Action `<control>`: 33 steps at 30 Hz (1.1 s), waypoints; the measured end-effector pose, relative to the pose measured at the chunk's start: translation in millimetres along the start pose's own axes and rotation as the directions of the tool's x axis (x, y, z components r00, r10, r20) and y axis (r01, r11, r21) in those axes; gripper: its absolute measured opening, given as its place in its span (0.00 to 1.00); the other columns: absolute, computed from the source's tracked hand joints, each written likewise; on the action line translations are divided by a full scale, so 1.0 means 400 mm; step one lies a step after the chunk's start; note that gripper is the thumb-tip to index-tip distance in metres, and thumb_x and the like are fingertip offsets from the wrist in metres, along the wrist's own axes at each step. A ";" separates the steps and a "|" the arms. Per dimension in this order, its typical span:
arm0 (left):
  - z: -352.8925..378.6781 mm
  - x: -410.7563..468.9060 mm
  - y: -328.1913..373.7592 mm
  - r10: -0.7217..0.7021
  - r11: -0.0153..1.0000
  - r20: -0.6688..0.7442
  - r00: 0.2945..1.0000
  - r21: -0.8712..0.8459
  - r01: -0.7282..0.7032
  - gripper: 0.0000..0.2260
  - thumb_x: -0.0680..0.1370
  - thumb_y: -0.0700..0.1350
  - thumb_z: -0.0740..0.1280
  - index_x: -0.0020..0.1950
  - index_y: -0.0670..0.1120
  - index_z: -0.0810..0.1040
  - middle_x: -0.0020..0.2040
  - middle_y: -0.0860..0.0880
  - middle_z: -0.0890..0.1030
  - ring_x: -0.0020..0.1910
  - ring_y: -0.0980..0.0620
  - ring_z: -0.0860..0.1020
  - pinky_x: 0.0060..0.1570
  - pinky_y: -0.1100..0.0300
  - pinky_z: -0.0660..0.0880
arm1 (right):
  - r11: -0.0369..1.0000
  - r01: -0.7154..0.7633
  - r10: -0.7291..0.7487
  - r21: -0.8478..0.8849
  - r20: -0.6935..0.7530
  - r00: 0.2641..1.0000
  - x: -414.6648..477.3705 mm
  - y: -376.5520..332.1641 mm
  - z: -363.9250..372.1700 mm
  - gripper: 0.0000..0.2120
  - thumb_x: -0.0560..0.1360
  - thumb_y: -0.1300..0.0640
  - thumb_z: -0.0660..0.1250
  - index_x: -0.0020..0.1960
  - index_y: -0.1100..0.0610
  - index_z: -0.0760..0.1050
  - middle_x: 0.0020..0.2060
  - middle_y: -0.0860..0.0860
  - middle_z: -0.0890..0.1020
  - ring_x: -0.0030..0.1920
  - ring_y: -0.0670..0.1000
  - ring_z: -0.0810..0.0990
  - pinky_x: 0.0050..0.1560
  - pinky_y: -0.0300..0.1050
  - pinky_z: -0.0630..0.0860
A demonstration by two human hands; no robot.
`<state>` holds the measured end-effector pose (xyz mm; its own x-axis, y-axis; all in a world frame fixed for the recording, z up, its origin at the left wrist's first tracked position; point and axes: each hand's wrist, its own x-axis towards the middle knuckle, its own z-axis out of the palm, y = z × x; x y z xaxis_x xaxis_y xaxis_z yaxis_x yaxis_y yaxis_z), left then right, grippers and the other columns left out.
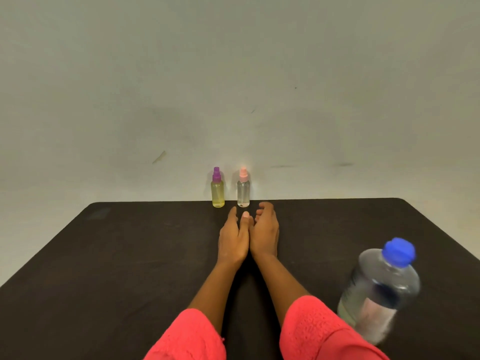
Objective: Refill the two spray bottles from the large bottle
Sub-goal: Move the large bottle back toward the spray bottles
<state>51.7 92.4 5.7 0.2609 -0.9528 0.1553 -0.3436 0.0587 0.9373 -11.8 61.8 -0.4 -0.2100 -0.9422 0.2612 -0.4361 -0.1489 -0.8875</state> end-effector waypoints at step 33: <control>0.055 -0.471 0.068 0.065 0.993 0.193 0.979 -0.109 -0.044 0.25 0.80 0.52 0.62 0.75 0.50 0.61 0.70 0.54 0.70 0.66 0.60 0.70 0.63 0.69 0.64 | 0.969 -0.141 0.232 0.201 -0.565 0.791 -0.457 0.053 -0.421 0.32 0.64 0.74 0.71 0.65 0.65 0.65 0.61 0.62 0.68 0.63 0.61 0.68 0.63 0.61 0.67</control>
<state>-26.7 266.7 -5.0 0.0591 -0.9865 0.1528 -0.2545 0.1331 0.9579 -130.0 281.3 -3.0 -0.7623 -0.6104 0.2152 -0.2172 -0.0719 -0.9735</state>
